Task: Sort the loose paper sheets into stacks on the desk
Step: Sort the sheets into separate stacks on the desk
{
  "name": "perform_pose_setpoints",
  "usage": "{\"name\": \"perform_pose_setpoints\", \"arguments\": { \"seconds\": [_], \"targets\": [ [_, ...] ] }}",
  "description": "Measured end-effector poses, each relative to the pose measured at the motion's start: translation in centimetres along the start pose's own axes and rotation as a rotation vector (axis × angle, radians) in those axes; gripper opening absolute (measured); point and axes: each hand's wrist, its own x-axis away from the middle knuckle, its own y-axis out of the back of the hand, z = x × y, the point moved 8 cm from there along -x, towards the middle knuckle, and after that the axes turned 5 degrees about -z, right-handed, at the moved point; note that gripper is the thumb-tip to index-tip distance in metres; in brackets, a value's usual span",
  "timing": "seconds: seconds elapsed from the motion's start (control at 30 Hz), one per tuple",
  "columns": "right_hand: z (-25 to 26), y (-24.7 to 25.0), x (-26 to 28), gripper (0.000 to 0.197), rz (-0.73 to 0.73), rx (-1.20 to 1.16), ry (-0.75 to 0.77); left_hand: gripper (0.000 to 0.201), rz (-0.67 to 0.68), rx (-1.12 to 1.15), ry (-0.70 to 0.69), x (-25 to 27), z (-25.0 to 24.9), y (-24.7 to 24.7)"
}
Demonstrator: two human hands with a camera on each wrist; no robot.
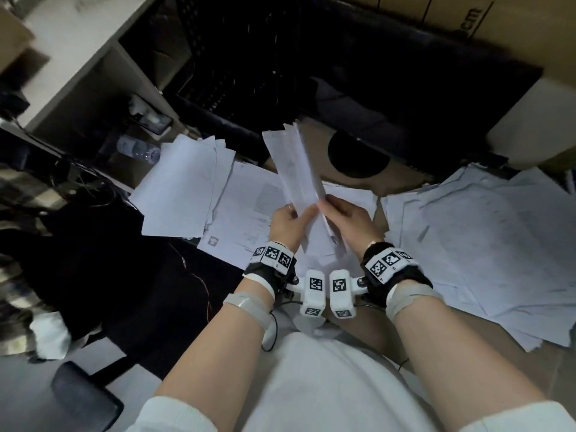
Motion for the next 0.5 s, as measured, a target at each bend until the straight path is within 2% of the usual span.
{"name": "perform_pose_setpoints", "arguments": {
  "seconds": [0.1,0.23,0.33,0.5],
  "targets": [
    [0.5,-0.2,0.2,0.03,0.049,0.04,0.023,0.034,0.015,-0.07,-0.014,0.4,-0.2,-0.2],
    [0.5,1.5,-0.1,0.016,-0.04,-0.028,-0.031,0.034,0.07,0.175,0.036,1.1,-0.7,-0.4],
    [0.1,2.2,-0.1,0.023,-0.088,-0.043,-0.07,0.027,0.074,0.333,0.072,1.4,-1.3,-0.4],
    [1.1,1.8,0.2,0.045,-0.064,0.055,0.065,0.028,0.136,0.324,0.012,1.5,-1.9,-0.7]
  ]
}}
